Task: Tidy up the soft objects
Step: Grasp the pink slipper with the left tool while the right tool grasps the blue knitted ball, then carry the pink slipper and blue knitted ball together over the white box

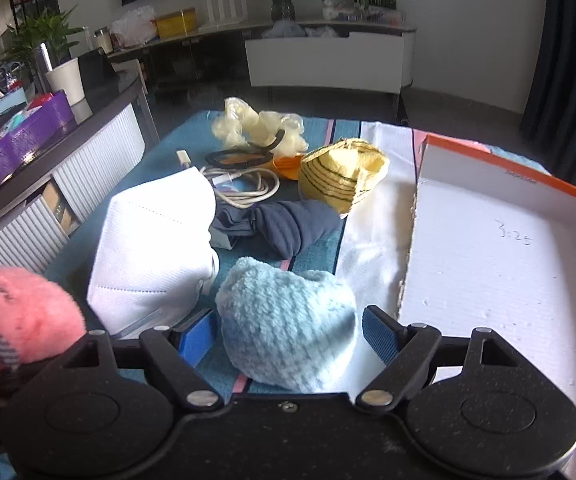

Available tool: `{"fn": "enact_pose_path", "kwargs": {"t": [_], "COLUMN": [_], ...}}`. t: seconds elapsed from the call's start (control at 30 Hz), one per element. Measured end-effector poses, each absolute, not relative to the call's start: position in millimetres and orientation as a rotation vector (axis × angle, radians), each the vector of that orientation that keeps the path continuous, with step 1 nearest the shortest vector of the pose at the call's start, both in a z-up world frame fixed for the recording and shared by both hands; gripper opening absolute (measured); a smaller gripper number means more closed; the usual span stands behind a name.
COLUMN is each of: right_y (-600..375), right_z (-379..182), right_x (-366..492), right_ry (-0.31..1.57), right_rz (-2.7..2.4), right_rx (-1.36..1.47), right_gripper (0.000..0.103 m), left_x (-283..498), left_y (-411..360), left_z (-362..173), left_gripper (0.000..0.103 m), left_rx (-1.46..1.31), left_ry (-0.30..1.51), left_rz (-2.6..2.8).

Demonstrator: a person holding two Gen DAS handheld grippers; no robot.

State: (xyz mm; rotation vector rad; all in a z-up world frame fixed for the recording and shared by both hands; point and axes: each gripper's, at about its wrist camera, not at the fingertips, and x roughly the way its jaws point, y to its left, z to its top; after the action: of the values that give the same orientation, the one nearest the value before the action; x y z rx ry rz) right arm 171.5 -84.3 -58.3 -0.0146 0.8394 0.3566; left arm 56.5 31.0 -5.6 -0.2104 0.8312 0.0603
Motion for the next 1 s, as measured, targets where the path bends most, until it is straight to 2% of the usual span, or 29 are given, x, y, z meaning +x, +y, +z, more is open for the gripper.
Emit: {"fn": "enact_pose_path", "kwargs": {"t": [0.07, 0.13, 0.23, 1.0], "right_y": [-80, -78, -79, -154], "right_z": [-63, -66, -65, -3], "right_x": [179, 183, 181, 141], "right_ry": [0.876, 0.888, 0.874, 0.713], "right_rz": [0.349, 0.363, 0.349, 0.288], "right_rx": [-0.013, -0.003, -0.015, 0.09], "right_gripper": [0.092, 0.068, 0.061, 0.06], "left_x": [58, 59, 59, 68], "left_y": [32, 33, 34, 5], "left_z": [-5, -2, 0, 21], "left_gripper": [0.053, 0.053, 0.053, 0.053], "left_rx": [-0.21, -0.214, -0.214, -0.18], "left_ry": [0.829, 0.826, 0.816, 0.771], "left_rz": [0.063, 0.063, 0.066, 0.001]}}
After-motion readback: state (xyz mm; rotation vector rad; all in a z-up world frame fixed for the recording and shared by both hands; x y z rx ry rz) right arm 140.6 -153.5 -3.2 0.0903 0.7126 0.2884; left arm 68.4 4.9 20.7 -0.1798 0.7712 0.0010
